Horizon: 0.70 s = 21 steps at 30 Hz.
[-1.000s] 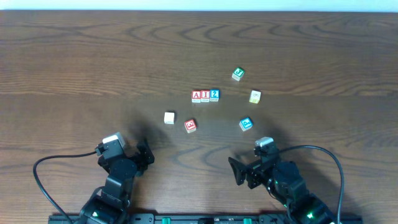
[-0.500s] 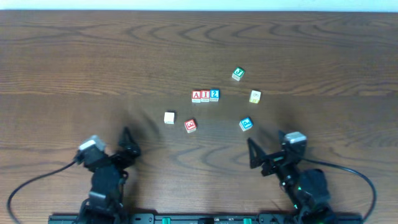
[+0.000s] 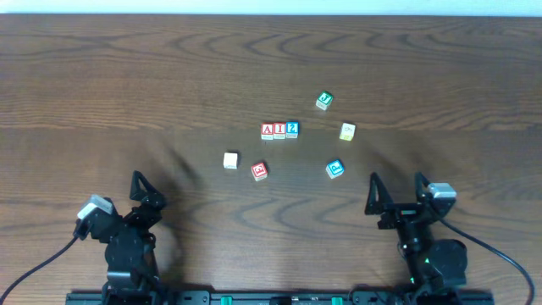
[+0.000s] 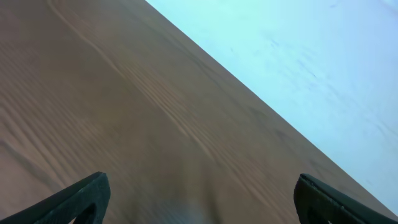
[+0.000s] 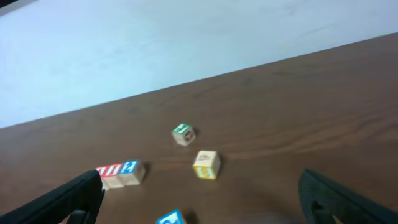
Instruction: Spell out Ai2
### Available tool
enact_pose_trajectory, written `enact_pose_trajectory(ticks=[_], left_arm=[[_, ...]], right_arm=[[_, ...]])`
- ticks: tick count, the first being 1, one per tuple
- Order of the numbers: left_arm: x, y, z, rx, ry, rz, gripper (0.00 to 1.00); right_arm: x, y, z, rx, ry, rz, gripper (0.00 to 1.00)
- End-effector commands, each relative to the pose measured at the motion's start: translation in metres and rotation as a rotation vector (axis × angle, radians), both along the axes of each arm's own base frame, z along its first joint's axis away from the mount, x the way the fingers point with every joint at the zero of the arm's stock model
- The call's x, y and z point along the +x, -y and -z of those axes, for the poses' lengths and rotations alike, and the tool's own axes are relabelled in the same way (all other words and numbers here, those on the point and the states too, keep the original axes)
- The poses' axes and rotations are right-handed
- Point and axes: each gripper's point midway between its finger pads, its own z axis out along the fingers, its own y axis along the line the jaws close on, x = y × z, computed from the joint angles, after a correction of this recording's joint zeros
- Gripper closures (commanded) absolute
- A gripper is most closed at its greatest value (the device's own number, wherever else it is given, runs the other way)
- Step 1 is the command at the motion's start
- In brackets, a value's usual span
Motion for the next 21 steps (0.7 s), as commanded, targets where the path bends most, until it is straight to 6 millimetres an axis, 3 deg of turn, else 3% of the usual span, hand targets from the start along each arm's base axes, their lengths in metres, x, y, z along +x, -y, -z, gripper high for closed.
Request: enact_pose_trajectory(ticks=[1, 4, 21], left_arm=[[-0.0032, -0.0098, 0.0108, 0.006, -0.022, -0.051, 0.05], [-0.0037, -0.0116, 0.0109, 0.006, -0.023, -0.059, 0.05], [-0.0022, -0.0077, 0.0119, 0.001, -0.026, -0.035, 0.05]], right_arm=[[0.0012, 0.0147, 0.0072, 0.004, -0.015, 0.066, 0.01], [0.0015, 0.0228, 0.0073, 0.004, -0.016, 0.099, 0.01], [0.0015, 0.0208, 0.0071, 0.006, -0.015, 0.087, 0.01]])
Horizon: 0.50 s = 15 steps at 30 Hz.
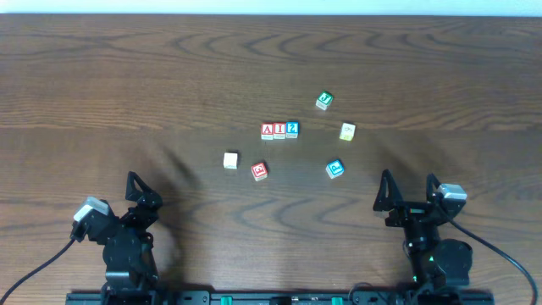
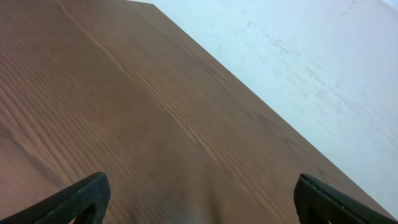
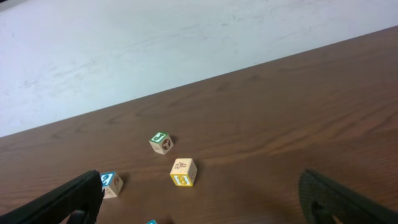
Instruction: Spell out Ai2
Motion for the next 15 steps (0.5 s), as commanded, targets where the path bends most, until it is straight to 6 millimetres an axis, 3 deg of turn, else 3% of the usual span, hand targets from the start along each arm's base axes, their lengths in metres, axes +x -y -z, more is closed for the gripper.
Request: enact_pose_trajectory(ticks=[1, 5, 11, 15], left_arm=[[0.0, 0.0, 0.012, 0.0, -0.027, 0.004, 0.05], [0.006, 0.018, 0.014, 0.119, -0.081, 0.15, 0.05], [0.008, 0.026, 0.015, 0.48, -0.203, 0.283, 0.05], [0.009, 0.029, 0.015, 0.505, -0.207, 0.307, 0.05]], right_arm=[[0.0, 0.001, 0.007, 0.007, -0.013, 0.0, 0.01], [-0.001, -0.015, 0.006, -0.037, -0.006, -0.093, 0.01], [-0.002, -0.021, 0.007, -0.349, 0.023, -0.163, 0.01], [-0.002, -0.025, 0.009, -0.35, 0.021, -0.188, 0.01]])
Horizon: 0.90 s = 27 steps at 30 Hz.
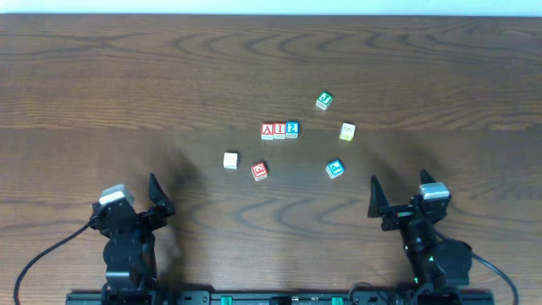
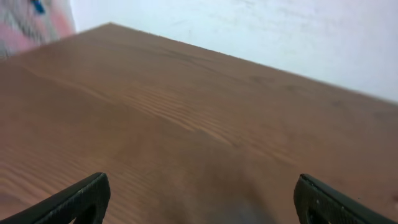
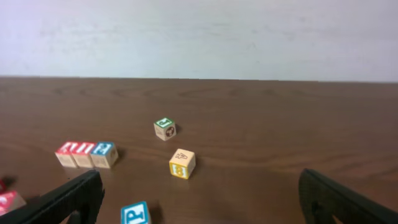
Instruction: Spell out Ai2
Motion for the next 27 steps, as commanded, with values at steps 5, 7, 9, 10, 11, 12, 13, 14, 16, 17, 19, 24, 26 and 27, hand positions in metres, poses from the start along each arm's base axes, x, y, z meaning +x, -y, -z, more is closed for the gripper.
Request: enact_pose_trajectory(ticks=[5, 7, 9, 10, 11, 12, 13, 14, 16, 17, 19, 24, 26, 27], left_arm=[[0.004, 0.025, 0.015, 0.115, -0.06, 0.184, 0.05], [0.004, 0.024, 0.015, 0.174, -0.074, 0.193, 0.05], [0.004, 0.023, 0.015, 0.181, -0.076, 0.188, 0.05], [0.004, 0.023, 0.015, 0.181, -0.075, 0.189, 0.05], [0.004, 0.023, 0.015, 0.18, -0.075, 0.191, 0.05], [0.004, 0.024, 0.015, 0.18, -0.075, 0.193, 0.04], [0.004, 0.024, 0.015, 0.18, -0.075, 0.193, 0.05], [0.004, 0.024, 0.015, 0.18, -0.075, 0.193, 0.05], [0.004, 0.024, 0.015, 0.18, -0.075, 0.193, 0.05], [0.004, 0.024, 0.015, 0.18, -0.075, 0.193, 0.05], [0.004, 0.024, 0.015, 0.18, -0.075, 0.193, 0.04], [0.004, 0.024, 0.015, 0.18, -0.075, 0.193, 0.04], [0.004, 0.024, 0.015, 0.18, -0.075, 0.193, 0.04], [0.004, 0.024, 0.015, 0.18, -0.075, 0.193, 0.05]], right_arm=[[0.0, -0.008, 0.013, -0.092, -0.022, -0.061, 0.01], [0.0, -0.008, 0.015, -0.092, -0.033, -0.062, 0.01], [0.001, -0.008, 0.017, -0.099, -0.043, -0.062, 0.01], [0.001, -0.008, 0.018, -0.099, -0.046, -0.062, 0.01], [0.001, -0.008, 0.02, -0.099, -0.052, -0.063, 0.01], [0.001, -0.008, 0.02, -0.098, -0.056, -0.063, 0.01], [0.001, -0.008, 0.021, -0.099, -0.058, -0.062, 0.01], [0.001, -0.008, 0.021, -0.098, -0.058, -0.062, 0.01], [0.001, -0.008, 0.021, -0.098, -0.058, -0.062, 0.01], [0.001, -0.008, 0.021, -0.098, -0.058, -0.062, 0.01], [0.001, -0.008, 0.021, -0.099, -0.058, -0.062, 0.01], [0.001, -0.008, 0.021, -0.099, -0.058, -0.062, 0.01], [0.001, -0.008, 0.021, -0.098, -0.058, -0.062, 0.01], [0.001, -0.008, 0.021, -0.098, -0.058, -0.062, 0.01]])
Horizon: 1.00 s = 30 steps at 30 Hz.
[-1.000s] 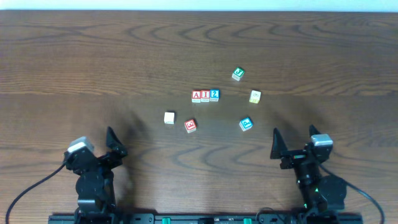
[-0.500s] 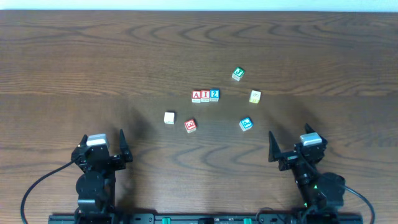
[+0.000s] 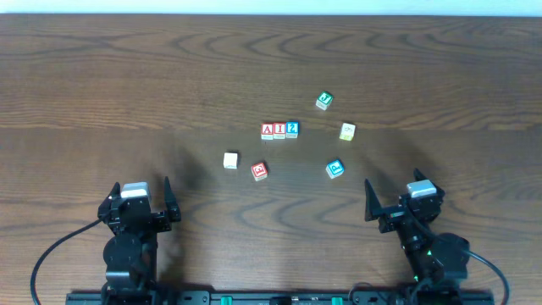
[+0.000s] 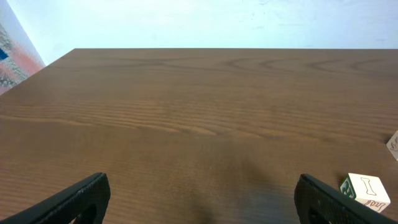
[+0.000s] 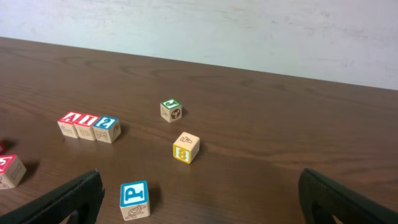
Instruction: Spell out Ai2
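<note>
Three blocks stand touching in a row mid-table: red A [image 3: 268, 130], red I [image 3: 279, 130] and blue 2 [image 3: 292, 129]. The right wrist view shows the same row, with the A [image 5: 69, 122], the I [image 5: 87, 124] and the 2 [image 5: 107, 127]. My left gripper [image 3: 141, 196] is open and empty near the front edge, far from the row; its fingers [image 4: 74, 199] frame bare table. My right gripper [image 3: 394, 193] is also open and empty at the front right, with its fingertips [image 5: 339, 199] low in its view.
Loose blocks lie around the row: a green block [image 3: 323, 101], a yellow block [image 3: 347, 131], a blue P block [image 3: 335, 169], a red block [image 3: 259, 170] and a white block [image 3: 230, 160]. The white block [image 4: 365, 191] shows at the left wrist view's right edge.
Both arms have turned a little at the front edge; the left wrist view now faces straight across the table and takes in the white block. No block has moved.
The A, I, 2 row stood in place at every moment. Both grippers were open and empty near the front edge, the left one angled away toward the table's left. They have since drawn back toward their bases and turned to face forward.
</note>
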### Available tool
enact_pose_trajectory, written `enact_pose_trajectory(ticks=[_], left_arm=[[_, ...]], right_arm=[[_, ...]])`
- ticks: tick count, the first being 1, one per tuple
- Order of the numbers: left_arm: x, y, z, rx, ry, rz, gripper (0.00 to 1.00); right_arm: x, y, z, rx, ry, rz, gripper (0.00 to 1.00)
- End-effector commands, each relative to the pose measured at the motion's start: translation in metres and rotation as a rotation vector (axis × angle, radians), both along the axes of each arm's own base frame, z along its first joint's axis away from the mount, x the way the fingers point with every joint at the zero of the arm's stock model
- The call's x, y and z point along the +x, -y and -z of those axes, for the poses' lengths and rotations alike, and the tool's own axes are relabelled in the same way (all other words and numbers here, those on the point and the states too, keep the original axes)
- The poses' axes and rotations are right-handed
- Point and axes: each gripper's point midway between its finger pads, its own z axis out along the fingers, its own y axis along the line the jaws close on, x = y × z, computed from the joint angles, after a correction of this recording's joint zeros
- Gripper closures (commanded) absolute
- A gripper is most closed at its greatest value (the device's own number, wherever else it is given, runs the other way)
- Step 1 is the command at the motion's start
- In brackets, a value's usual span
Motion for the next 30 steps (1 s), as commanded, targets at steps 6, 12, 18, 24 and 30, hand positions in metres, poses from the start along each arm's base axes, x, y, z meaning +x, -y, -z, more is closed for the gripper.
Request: enact_pose_trajectory(ticks=[6, 12, 18, 24, 30], left_arm=[[0.0, 0.002, 0.013, 0.009, -0.03, 0.016, 0.05], [0.0, 0.0, 0.013, 0.009, -0.03, 0.01, 0.05], [-0.002, -0.016, 0.013, 0.008, -0.03, -0.062, 0.05], [-0.002, -0.016, 0.013, 0.008, -0.029, -0.062, 0.05], [-0.002, -0.016, 0.013, 0.008, -0.03, -0.062, 0.05]], right_arm=[[0.0, 0.001, 0.002, -0.011, 0.011, 0.0, 0.01], [-0.002, 0.001, -0.01, -0.01, 0.063, 0.001, 0.01], [-0.002, 0.006, -0.01, -0.011, 0.064, 0.02, 0.01], [-0.001, 0.012, -0.01, -0.012, 0.064, 0.044, 0.01], [-0.001, 0.012, -0.01, -0.012, 0.063, 0.044, 0.01]])
